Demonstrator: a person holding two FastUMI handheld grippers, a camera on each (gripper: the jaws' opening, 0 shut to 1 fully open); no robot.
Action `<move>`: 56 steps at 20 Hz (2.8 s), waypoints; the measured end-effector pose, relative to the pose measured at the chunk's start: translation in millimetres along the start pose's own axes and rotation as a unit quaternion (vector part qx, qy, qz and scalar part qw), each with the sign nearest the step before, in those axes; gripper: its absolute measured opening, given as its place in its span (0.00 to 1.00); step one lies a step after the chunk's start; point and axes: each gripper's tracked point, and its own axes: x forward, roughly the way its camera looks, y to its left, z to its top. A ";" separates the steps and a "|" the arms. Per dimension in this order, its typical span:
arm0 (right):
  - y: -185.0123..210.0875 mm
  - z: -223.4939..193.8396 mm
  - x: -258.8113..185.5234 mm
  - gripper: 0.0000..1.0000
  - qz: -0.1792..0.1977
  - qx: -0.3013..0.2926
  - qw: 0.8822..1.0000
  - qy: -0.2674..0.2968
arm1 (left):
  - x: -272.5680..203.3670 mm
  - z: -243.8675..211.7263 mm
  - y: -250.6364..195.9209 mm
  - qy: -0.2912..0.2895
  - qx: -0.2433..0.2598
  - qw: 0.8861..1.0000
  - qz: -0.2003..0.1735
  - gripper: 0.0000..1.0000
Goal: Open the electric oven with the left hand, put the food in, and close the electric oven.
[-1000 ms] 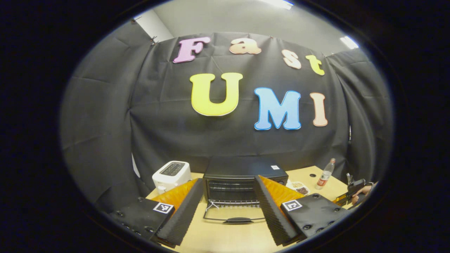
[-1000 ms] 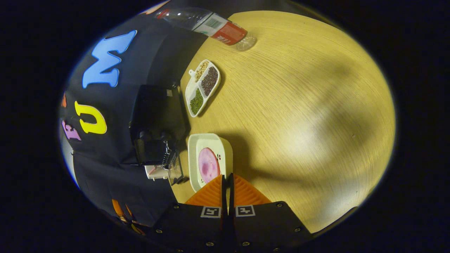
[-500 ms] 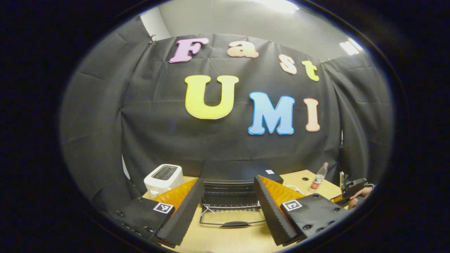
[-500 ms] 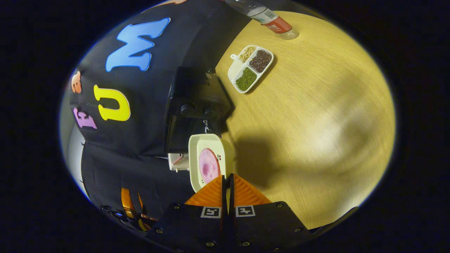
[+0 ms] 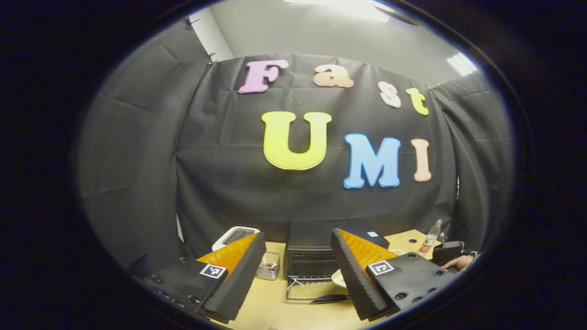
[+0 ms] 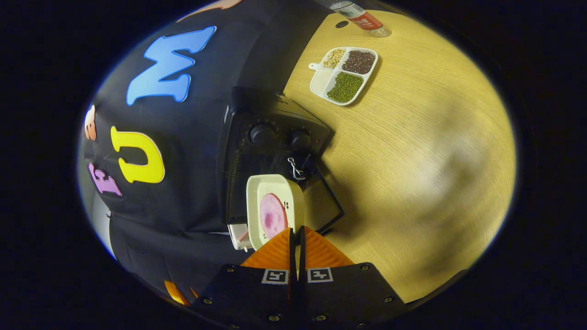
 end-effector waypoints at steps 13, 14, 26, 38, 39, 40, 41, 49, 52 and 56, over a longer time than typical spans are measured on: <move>45.9 15.4 114.6 0.01 -0.033 0.167 0.977 -0.132 | -38.8 -27.0 92.4 0.035 0.006 0.995 0.095 0.96; 46.0 17.2 122.2 0.01 -0.038 0.172 0.974 -0.140 | -41.9 -27.1 98.4 0.039 0.007 0.994 0.102 0.96; 68.6 30.6 177.2 0.01 -0.035 0.199 0.963 -0.180 | -51.0 -25.4 118.9 0.056 0.022 0.989 0.134 1.00; 60.7 -1.8 112.4 0.29 -0.023 0.038 0.995 -0.091 | -16.4 -16.7 34.7 0.037 0.020 0.998 0.051 0.97; 60.7 0.2 99.6 0.29 -0.024 0.021 0.995 -0.093 | -13.9 -16.6 28.4 0.036 0.018 0.998 0.045 0.97; 61.0 1.9 87.2 0.28 -0.026 -0.001 0.995 -0.094 | -12.4 -15.5 21.2 0.035 0.015 0.999 0.039 0.96; 62.2 2.9 75.9 0.28 -0.028 -0.028 0.995 -0.092 | -9.2 -13.7 12.8 0.034 0.012 0.999 0.032 1.00; 88.3 37.9 -41.7 0.29 -0.011 -0.314 0.939 -0.142 | 3.2 -11.3 -52.5 0.036 0.008 0.999 -0.021 0.98; 113.0 53.6 -102.0 0.29 -0.003 -0.423 0.881 -0.210 | 5.0 -4.0 -74.3 0.029 0.010 0.999 -0.035 0.93; 138.6 64.0 -177.4 0.28 0.011 -0.484 0.823 -0.296 | 5.1 5.1 -101.0 0.017 0.012 0.999 -0.049 1.00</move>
